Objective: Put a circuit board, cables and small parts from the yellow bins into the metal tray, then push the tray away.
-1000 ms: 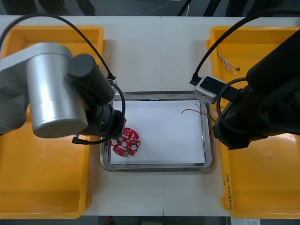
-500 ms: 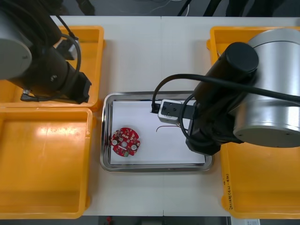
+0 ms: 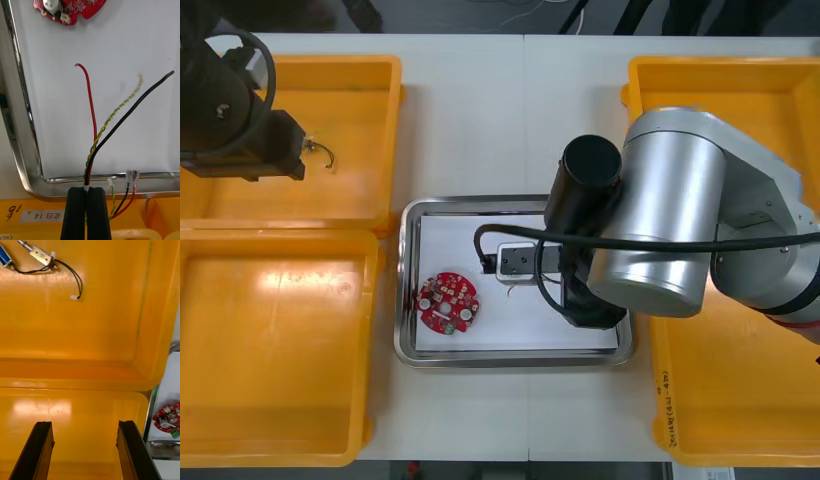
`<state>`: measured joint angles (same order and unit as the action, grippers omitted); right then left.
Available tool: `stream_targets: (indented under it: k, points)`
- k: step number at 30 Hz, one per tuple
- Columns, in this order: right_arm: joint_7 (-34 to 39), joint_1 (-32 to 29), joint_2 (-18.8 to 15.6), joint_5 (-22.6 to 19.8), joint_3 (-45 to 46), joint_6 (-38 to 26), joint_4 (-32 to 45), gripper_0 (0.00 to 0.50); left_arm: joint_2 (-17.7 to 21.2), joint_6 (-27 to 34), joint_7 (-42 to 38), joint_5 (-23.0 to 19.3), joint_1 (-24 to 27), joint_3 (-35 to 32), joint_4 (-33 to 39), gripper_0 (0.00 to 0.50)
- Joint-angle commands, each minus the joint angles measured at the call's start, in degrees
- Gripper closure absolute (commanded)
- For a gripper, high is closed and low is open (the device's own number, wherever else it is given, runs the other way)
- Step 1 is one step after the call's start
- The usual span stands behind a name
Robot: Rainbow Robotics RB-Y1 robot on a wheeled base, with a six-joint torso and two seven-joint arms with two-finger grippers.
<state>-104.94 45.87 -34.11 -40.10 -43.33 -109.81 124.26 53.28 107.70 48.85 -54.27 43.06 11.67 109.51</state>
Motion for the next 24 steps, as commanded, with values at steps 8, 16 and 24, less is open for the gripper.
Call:
stream_targets:
  k: [8,16,24]
  points:
    - [-2.9,-2.3,0.0,7.4,-7.2,2.1,-4.6,0.500,2.1,-2.1,10.2,4.1,-0.3,-6.0,-9.0,0.000]
    - [-2.7,-5.2,1.5,10.2,-7.3,4.0,-6.0,0.500,1.6,-6.4,16.5,5.1,-0.2,-7.3,-15.6,0.000]
    - [-2.1,-8.3,3.5,13.9,-7.3,6.3,-7.1,0.500,-2.7,-6.4,22.1,10.9,1.7,-10.8,-22.1,0.000]
